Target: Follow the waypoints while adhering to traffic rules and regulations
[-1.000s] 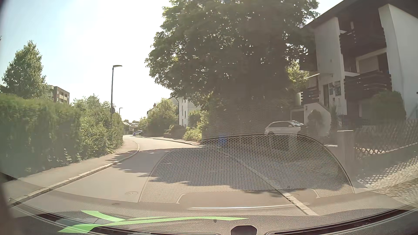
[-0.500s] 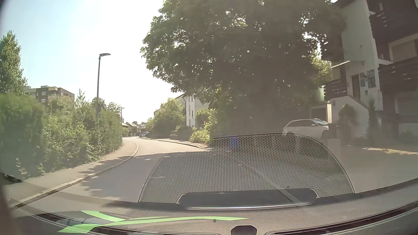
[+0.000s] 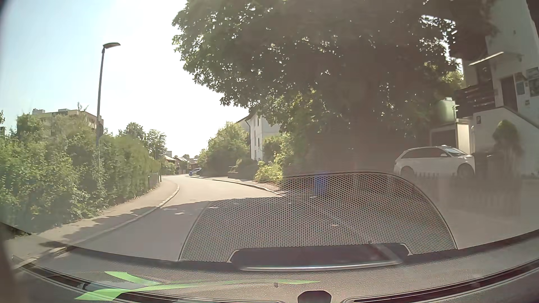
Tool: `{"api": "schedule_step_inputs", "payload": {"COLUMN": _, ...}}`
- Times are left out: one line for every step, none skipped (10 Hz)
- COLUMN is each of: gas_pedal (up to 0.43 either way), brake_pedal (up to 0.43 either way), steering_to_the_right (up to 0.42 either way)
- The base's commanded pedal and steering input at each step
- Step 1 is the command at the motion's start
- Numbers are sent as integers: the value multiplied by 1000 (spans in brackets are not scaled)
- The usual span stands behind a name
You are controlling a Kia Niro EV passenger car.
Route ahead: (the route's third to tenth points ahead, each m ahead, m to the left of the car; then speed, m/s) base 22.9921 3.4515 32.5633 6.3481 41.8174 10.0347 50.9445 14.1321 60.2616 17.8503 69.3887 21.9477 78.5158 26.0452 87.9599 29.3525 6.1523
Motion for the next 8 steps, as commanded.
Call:
{"api": "schedule_step_inputs", "payload": {"gas_pedal": 0, "brake_pedal": 0, "steering_to_the_right": -60}}
{"api": "schedule_step_inputs", "payload": {"gas_pedal": 0, "brake_pedal": 0, "steering_to_the_right": -59}}
{"api": "schedule_step_inputs", "payload": {"gas_pedal": 0, "brake_pedal": 0, "steering_to_the_right": -60}}
{"api": "schedule_step_inputs", "payload": {"gas_pedal": 0, "brake_pedal": 0, "steering_to_the_right": -60}}
{"api": "schedule_step_inputs", "payload": {"gas_pedal": 0, "brake_pedal": 0, "steering_to_the_right": -59}}
{"api": "schedule_step_inputs", "payload": {"gas_pedal": 0, "brake_pedal": 0, "steering_to_the_right": -59}}
{"api": "schedule_step_inputs", "payload": {"gas_pedal": 0, "brake_pedal": 0, "steering_to_the_right": -59}}
{"api": "schedule_step_inputs", "payload": {"gas_pedal": 8, "brake_pedal": 0, "steering_to_the_right": -60}}
